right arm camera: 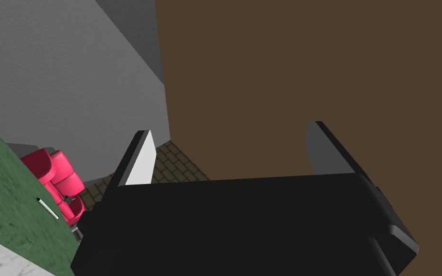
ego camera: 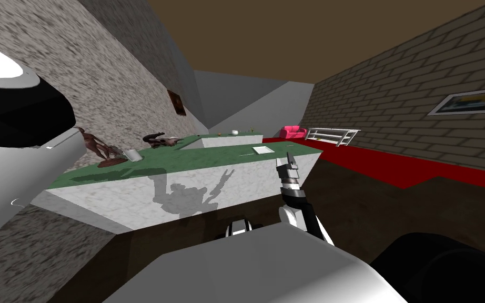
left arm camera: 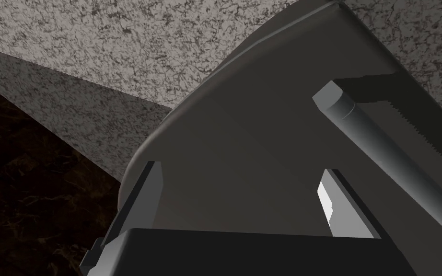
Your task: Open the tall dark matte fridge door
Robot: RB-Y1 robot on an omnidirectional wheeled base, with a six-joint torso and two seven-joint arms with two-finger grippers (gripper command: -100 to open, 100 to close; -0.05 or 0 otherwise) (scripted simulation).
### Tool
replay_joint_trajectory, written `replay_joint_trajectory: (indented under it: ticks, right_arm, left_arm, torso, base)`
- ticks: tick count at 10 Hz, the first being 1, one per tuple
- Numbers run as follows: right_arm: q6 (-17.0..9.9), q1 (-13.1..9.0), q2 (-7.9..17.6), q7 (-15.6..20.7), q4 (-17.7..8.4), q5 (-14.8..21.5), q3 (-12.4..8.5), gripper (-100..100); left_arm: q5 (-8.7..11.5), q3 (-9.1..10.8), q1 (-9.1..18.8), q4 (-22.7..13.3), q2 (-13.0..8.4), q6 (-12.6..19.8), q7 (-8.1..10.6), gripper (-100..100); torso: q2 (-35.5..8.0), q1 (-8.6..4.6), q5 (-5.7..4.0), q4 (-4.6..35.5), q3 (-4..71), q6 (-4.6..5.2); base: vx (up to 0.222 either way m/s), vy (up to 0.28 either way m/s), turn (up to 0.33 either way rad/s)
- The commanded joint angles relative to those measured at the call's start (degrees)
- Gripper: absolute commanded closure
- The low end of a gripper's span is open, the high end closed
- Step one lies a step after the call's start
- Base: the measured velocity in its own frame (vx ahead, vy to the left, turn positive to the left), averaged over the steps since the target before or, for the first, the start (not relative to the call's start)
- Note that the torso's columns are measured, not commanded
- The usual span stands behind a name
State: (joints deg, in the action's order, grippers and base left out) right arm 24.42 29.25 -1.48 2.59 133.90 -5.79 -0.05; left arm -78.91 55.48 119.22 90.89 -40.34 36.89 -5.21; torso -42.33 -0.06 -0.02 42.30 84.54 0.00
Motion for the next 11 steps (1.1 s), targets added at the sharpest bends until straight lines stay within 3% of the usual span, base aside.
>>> replay_joint_trajectory:
  ticks: [1,4,8,11]
  right_arm:
    - [0.00,-0.01,0.00,0.00,0.00,0.00,0.00,0]
    - [0.00,-0.01,-0.01,0.00,0.00,0.00,0.01,0]
    - [0.00,-0.02,-0.01,0.00,0.00,0.00,0.01,0]
    - [0.00,-0.03,-0.01,0.00,0.00,0.00,0.01,0]
  left_arm:
    - [0.94,2.33,-1.47,2.61,-1.30,-0.78,1.50,-100]
    - [1.73,5.28,-3.33,6.17,-3.06,-1.58,3.82,-100]
    - [2.36,7.59,-4.79,8.98,-4.44,-2.22,5.66,-100]
    - [2.43,6.96,-4.21,8.88,-3.95,-1.70,4.84,-100]
  torso:
    - [-0.21,-0.13,-0.05,0.08,-0.14,0.00]
    - [0.06,0.09,0.03,-0.03,0.05,0.00]
    - [-0.05,-0.13,-0.05,0.02,-0.04,0.00]
    - [-0.17,0.17,0.02,0.06,-0.10,-0.02]
  base:
    - [0.127,0.163,0.019]
    - [0.162,0.181,0.024]
    - [0.099,0.132,0.014]
    - [0.018,0.092,0.036]
